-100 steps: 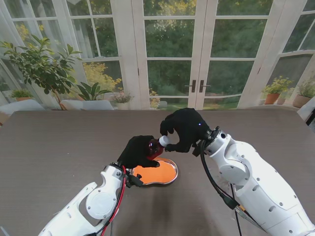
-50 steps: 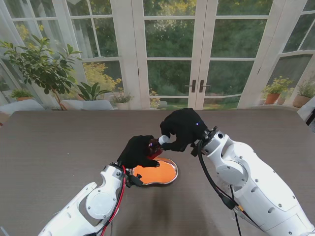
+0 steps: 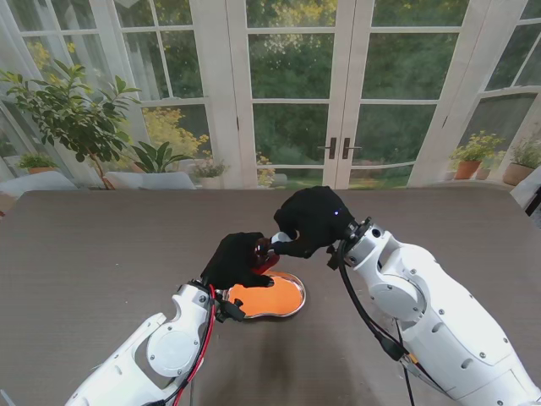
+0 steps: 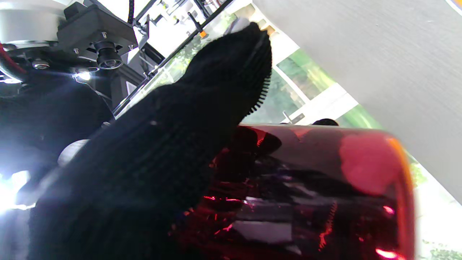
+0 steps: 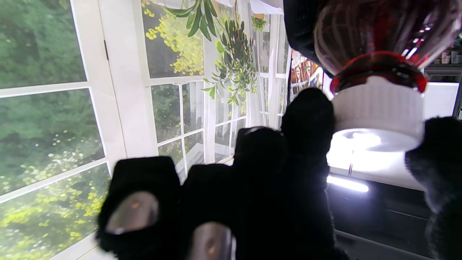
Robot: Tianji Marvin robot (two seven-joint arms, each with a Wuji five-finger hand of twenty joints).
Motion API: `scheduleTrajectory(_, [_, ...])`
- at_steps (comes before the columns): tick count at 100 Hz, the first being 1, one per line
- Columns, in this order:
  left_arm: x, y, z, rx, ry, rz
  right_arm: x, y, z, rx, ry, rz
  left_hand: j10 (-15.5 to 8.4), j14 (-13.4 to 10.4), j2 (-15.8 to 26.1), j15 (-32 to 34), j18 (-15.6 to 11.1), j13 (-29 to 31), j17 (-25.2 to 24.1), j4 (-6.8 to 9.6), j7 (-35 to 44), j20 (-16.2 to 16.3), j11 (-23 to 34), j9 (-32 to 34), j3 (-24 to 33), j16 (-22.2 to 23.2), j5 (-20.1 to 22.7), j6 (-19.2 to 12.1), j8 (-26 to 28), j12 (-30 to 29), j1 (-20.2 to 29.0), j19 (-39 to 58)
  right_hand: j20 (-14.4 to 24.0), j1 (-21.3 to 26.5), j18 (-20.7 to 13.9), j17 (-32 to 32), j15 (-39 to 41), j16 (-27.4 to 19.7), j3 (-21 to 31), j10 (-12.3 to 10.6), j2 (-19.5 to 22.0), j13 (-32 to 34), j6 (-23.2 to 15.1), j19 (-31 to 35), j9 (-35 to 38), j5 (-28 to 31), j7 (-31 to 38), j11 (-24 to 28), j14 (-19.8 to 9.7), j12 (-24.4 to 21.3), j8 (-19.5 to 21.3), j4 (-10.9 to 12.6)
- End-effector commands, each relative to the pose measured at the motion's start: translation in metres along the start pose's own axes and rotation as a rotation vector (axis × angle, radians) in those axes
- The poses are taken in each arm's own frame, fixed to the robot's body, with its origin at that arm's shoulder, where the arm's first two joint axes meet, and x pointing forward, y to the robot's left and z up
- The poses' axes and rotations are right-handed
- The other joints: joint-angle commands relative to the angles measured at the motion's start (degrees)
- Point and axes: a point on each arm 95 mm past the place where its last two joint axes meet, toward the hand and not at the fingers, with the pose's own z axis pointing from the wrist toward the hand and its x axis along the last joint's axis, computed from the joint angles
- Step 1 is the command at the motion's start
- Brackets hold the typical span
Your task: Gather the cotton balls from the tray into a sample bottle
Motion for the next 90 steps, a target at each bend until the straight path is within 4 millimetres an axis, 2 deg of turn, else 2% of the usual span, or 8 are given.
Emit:
scheduleTrajectory(1, [0.002, 0.002, 0.001, -0.014, 0.004, -0.007, 0.004, -0.001, 0.001, 0.015, 0.005, 0.002, -0.3, 4.3, 45.6, 1.3, -1.3, 2.1, 0.1, -0.49, 7.6, 0.3, 0.3, 1.8, 5.5, 0.2, 4.5, -7.9, 1.7, 1.3, 2.4, 1.8, -0.6, -1.2, 2.1, 2.3, 5.4, 1.0, -1.7, 1.9, 2.6, -0.1, 2.9, 6.7, 5.8, 3.3, 3.2, 4.2, -3.4, -0.5, 0.4, 2.8])
scheduleTrajectory(18, [0.002, 0.003, 0.001, -0.016, 0.003, -0.009, 0.003, 0.000, -0.001, 0.033, -0.007, -0.020, -0.4, 4.3, 45.6, 1.3, -1.3, 2.1, 0.1, -0.53, 7.7, 0.3, 0.3, 1.9, 5.5, 0.2, 4.5, -8.0, 1.6, 1.3, 2.3, 1.8, -1.2, -2.1, 2.8, 0.6, 0.8, -1.2, -6.1, 0.8, 7.3, -0.1, 1.7, 3.9, 5.7, 2.8, 0.2, 0.7, -1.5, -2.4, -1.8, 3.9])
scheduleTrajectory(28, [0.002, 0.003, 0.001, -0.018, 0.002, -0.010, 0.002, 0.002, -0.003, 0.046, -0.021, -0.033, -0.4, 4.3, 45.6, 1.3, -1.3, 2.2, 0.1, -0.52, 7.7, 0.3, 0.3, 1.9, 5.5, 0.2, 4.5, -8.0, 1.6, 1.2, 2.3, 1.8, -0.2, -3.0, 2.6, -2.1, -2.0, -2.7, -11.5, 0.8, 13.4, -0.1, 1.7, 2.2, 5.6, 2.5, -2.4, -2.1, -0.3, -2.9, -3.1, 5.0])
scheduleTrajectory(42, [0.002, 0.004, 0.001, -0.019, 0.001, -0.012, 0.000, 0.004, -0.004, 0.048, -0.034, -0.034, -0.4, 4.3, 45.5, 1.3, -1.3, 2.1, 0.1, -0.56, 7.6, 0.3, 0.3, 1.9, 5.5, 0.2, 4.5, -8.0, 1.6, 1.2, 2.3, 1.8, 1.2, -1.8, 2.0, -7.0, -8.3, -5.8, -22.6, 1.3, 21.5, -0.1, 2.0, -0.7, 5.4, 1.1, -11.7, -11.7, 0.7, -4.4, -6.2, 7.4])
scheduleTrajectory(50, [0.002, 0.004, 0.001, -0.019, 0.001, -0.013, -0.001, 0.006, -0.006, 0.043, -0.035, -0.038, -0.3, 4.3, 45.6, 1.2, -1.3, 2.1, 0.1, -0.54, 7.7, 0.3, 0.3, 1.9, 5.5, 0.2, 4.6, -7.9, 1.6, 1.2, 2.4, 1.8, 1.8, 0.3, 0.6, -9.0, -13.2, -7.9, -29.7, 1.4, 22.9, -0.1, 2.6, -1.5, 0.9, -7.2, -22.0, -19.6, 0.5, -1.8, -4.9, 8.7])
scheduleTrajectory(59, [0.002, 0.004, 0.001, -0.021, 0.001, -0.013, -0.002, 0.008, -0.007, 0.030, -0.025, -0.029, -0.3, 4.3, 45.6, 1.3, -1.3, 2.2, 0.1, -0.54, 7.6, 0.3, 0.3, 1.9, 5.6, 0.2, 4.5, -7.9, 1.6, 1.2, 2.4, 1.8, 2.0, -0.7, -1.2, -10.3, -16.9, -9.2, -27.5, 1.1, 16.7, 0.0, 1.9, -1.8, -5.4, -15.7, -27.2, -21.4, -0.3, 0.0, -2.2, 9.0])
scheduleTrajectory(74, [0.002, 0.004, 0.002, -0.024, 0.001, -0.013, -0.004, 0.010, -0.008, -0.008, 0.028, 0.008, -0.3, 4.4, 45.5, 1.2, -1.3, 2.1, 0.1, -0.53, 7.6, 0.3, 0.2, 1.9, 5.6, 0.2, 4.5, -7.9, 1.6, 1.2, 2.4, 1.8, 2.0, 5.4, -2.2, -10.9, -18.6, -9.7, -25.2, 0.8, 6.3, 0.0, 0.1, -1.7, -11.1, -20.6, -25.6, -19.5, -1.8, 0.3, -0.2, 8.2])
scheduleTrajectory(90, [0.002, 0.005, 0.001, -0.025, 0.000, -0.013, -0.006, 0.011, -0.010, -0.010, 0.062, 0.026, -0.3, 4.4, 45.6, 1.2, -1.3, 2.2, 0.1, -0.55, 7.7, 0.3, 0.2, 1.9, 5.6, 0.2, 4.5, -7.9, 1.6, 1.2, 2.4, 1.8, 1.8, 8.2, -2.3, -11.6, -19.1, -9.7, -24.6, 0.5, 5.1, 0.1, -2.3, -2.6, -13.1, -19.7, -24.0, -18.0, -2.4, 0.3, -0.3, 9.3])
